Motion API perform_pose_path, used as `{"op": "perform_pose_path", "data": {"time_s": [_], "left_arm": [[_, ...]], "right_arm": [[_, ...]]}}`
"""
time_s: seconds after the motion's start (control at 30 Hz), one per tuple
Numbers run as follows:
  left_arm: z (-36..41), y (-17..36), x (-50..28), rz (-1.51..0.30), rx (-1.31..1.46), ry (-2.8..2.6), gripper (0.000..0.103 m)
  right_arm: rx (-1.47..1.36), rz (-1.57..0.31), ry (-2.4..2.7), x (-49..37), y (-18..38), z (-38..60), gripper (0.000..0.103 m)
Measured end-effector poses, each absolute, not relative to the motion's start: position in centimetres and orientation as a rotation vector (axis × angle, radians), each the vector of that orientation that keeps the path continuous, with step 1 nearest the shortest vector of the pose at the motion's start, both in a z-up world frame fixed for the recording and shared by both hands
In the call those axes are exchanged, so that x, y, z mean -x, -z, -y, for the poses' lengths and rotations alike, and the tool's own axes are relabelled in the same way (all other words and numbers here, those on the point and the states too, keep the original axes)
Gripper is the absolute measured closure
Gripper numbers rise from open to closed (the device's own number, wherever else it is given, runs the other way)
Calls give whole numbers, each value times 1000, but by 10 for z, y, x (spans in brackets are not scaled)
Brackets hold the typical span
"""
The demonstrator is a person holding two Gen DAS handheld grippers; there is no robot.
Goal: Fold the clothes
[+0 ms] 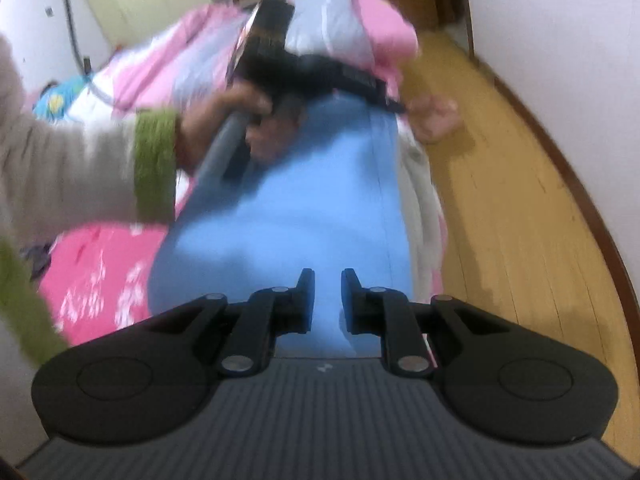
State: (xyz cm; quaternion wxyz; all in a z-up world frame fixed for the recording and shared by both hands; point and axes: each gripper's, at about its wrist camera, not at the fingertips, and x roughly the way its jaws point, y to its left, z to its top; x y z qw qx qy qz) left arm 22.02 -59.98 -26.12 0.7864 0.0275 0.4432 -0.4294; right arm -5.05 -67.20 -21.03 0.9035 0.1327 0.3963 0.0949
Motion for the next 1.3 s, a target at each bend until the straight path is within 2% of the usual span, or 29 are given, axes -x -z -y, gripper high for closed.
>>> {"op": "perform_pose_path", "data": {"time_s": [0.2,0.33,0.5,0.6,0.63,0.67,0.7,0.83,0.97,1.13,1.23,1.3], "left_arm": [[581,239,-231,-926,35,948,48],[544,204,-228,-835,94,948,47],[495,205,-209,-943,115,948,47],[477,221,-193,-1027,100,928,47],[472,227,-190,-1052,106,920,47],[468,233,-188,-1070,115,911,47],[465,238,-187,-1080,127,903,47],[453,239,-186,-1076,190,868,49],[434,221,-180,-1036,222,855,48],[426,232,-181,-1020,143,805,48],[424,247,-198,-994,121,773,52],[421,248,-206,-972,120,749,52]], "right_arm": [[-240,-1097,-21,57,255,689,90],[-261,-976,40,46,220,699,90],[-343,-758,-77,-16,207,701,89],[-385,-797,-150,-54,230,694,91],[-378,-815,-148,-61,237,695,93],[-354,-843,-112,-60,240,698,102],[-370,-868,-71,-64,243,705,103],[-262,-851,22,-69,219,706,100],[-234,-770,-135,-90,189,685,99],[-203,-816,-236,-133,212,679,99],[-180,-788,-177,-141,220,693,102],[-183,-776,-102,-149,221,703,98]]}}
